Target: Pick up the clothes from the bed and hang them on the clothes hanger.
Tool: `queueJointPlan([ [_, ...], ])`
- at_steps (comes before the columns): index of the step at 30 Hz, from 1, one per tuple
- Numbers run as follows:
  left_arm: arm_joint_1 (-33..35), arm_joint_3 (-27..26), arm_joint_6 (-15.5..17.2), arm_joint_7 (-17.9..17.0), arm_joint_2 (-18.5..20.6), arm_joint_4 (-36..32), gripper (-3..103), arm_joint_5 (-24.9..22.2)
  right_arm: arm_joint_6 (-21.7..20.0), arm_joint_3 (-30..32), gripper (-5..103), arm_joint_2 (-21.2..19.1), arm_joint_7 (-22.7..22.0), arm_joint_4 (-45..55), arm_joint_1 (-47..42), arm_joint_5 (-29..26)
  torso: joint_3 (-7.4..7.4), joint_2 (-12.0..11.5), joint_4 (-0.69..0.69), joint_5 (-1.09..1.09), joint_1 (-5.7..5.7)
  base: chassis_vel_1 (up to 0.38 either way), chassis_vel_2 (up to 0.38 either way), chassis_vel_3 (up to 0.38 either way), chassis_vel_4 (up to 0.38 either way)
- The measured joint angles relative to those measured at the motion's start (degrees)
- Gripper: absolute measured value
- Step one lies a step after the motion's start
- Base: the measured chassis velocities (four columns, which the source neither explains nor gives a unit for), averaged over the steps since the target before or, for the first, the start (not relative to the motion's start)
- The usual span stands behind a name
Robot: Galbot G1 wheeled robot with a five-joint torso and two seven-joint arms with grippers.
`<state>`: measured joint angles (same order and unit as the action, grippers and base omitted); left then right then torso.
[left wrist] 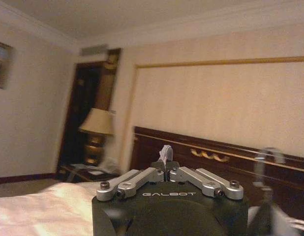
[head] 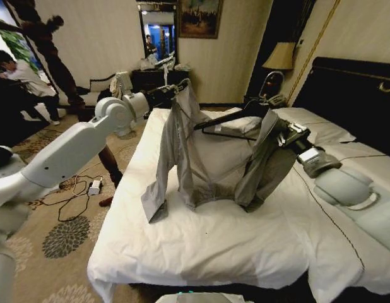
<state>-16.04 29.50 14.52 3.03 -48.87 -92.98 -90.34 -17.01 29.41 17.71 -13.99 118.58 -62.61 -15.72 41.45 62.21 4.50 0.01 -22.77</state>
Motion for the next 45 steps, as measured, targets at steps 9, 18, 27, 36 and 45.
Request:
queueJointPlan([
  [9,0.03,3.07,0.26,-1.64,-1.65,-6.91,0,-0.48,-1.04,-0.78,19,1.40,0.00,-0.23,-0.34,0.88,0.00,0.00,-0.08,-0.02,0.01,0.000,0.000,0.000,0.000],
  [18,-0.61,5.33,-0.02,-1.97,-7.77,-3.30,0,1.26,-2.64,-1.12,19,2.86,-0.79,4.20,-1.32,3.65,0.00,0.00,-0.05,-0.01,0.01,0.000,0.000,0.000,0.000],
  [27,-2.85,8.77,-0.42,-2.31,-15.63,0.58,0,3.13,-4.55,-2.74,19,5.58,-0.84,5.25,-1.40,4.31,0.00,0.00,-0.03,0.00,0.01,0.000,0.000,0.000,0.000],
  [36,-3.01,9.42,-0.58,-3.54,-17.37,-2.93,0,3.12,-7.34,-3.60,19,6.86,-2.26,1.35,-1.31,-1.54,0.00,0.00,-0.02,0.01,0.01,0.000,0.000,0.000,0.000],
  [45,0.13,7.74,-0.60,-3.61,-11.69,-5.06,0,4.17,-8.26,-3.96,19,6.61,-2.62,-0.68,-1.51,-3.22,0.00,0.00,-0.06,-0.02,0.00,0.000,0.000,0.000,0.000],
])
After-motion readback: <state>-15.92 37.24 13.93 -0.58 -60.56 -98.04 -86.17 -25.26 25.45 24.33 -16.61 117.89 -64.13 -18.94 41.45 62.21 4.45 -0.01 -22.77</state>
